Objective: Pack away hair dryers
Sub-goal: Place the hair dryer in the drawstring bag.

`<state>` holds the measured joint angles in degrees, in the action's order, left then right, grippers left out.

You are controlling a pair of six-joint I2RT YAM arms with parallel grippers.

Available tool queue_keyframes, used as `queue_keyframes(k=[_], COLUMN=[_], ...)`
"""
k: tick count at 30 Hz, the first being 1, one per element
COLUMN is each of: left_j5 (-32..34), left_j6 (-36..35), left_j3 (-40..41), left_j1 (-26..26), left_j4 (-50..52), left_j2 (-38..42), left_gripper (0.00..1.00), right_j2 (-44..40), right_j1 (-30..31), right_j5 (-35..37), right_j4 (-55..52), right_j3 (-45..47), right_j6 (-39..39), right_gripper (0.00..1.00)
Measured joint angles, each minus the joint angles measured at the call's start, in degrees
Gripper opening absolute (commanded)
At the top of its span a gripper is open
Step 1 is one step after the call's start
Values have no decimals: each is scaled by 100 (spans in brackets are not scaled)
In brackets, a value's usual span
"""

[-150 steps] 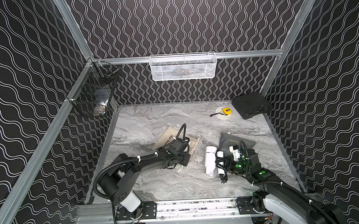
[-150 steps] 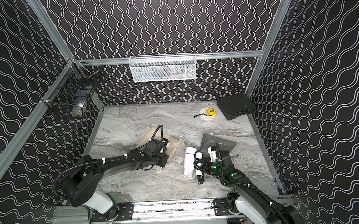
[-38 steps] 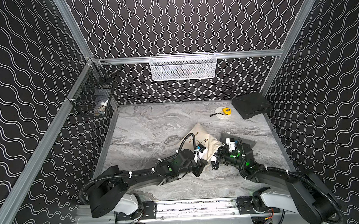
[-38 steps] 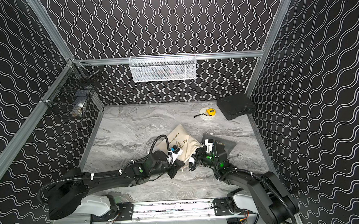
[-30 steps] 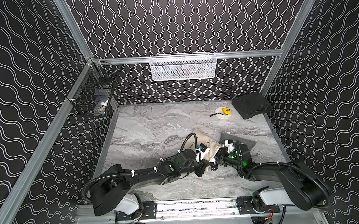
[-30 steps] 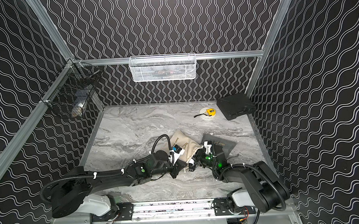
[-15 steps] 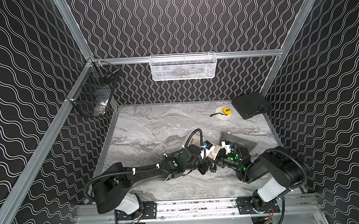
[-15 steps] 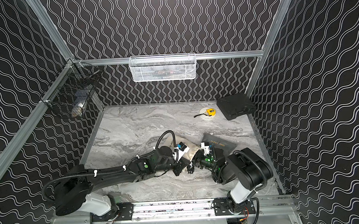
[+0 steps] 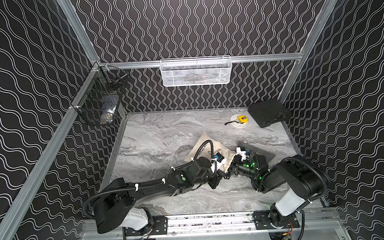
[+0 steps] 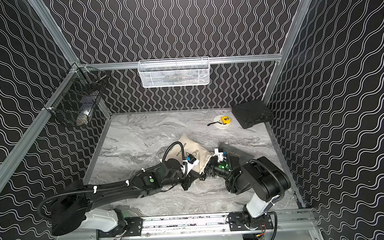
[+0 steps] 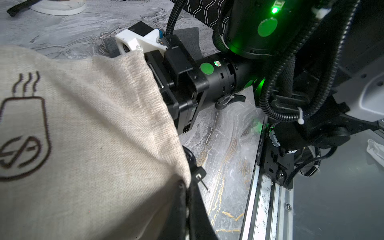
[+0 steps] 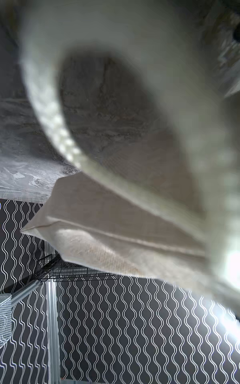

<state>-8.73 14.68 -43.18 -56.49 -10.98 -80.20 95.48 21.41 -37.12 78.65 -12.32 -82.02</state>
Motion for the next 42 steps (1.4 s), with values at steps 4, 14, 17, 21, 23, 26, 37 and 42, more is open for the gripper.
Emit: queue_keyframes(k=[4, 14, 17, 21, 23, 26, 37, 42], left_j5=[173, 350, 407, 472, 474, 472, 577, 684], left_j6=[-94, -125, -118, -101, -66, 42, 238, 387], left_j3=[52, 59, 87, 111, 111, 76, -98, -313], left_j1=[0, 2, 4, 7, 11, 15, 37, 42], left_j4=[175, 203, 229, 332, 361, 393, 546, 765], left_j2=[199, 391, 450, 557, 560, 507, 415, 321], left_gripper=[0, 0, 0, 0, 0, 0, 0, 0], right_j2=[44, -234, -168, 85, 197, 330, 374, 339], right_j1=[2, 291, 343, 393, 437, 623, 824, 929], right_j5=[4, 221, 273, 396, 433, 621, 1154, 1443], right_j4=[2, -1198, -1438, -1550, -1567, -1580, -2033, -2186], right_j3=[-190, -1043, -1187, -1261, -1346, -1545, -1965, -2002], right_j6=[-208, 203, 354, 361, 361, 356, 271, 122], right_gripper=[0, 0, 0, 0, 0, 0, 0, 0])
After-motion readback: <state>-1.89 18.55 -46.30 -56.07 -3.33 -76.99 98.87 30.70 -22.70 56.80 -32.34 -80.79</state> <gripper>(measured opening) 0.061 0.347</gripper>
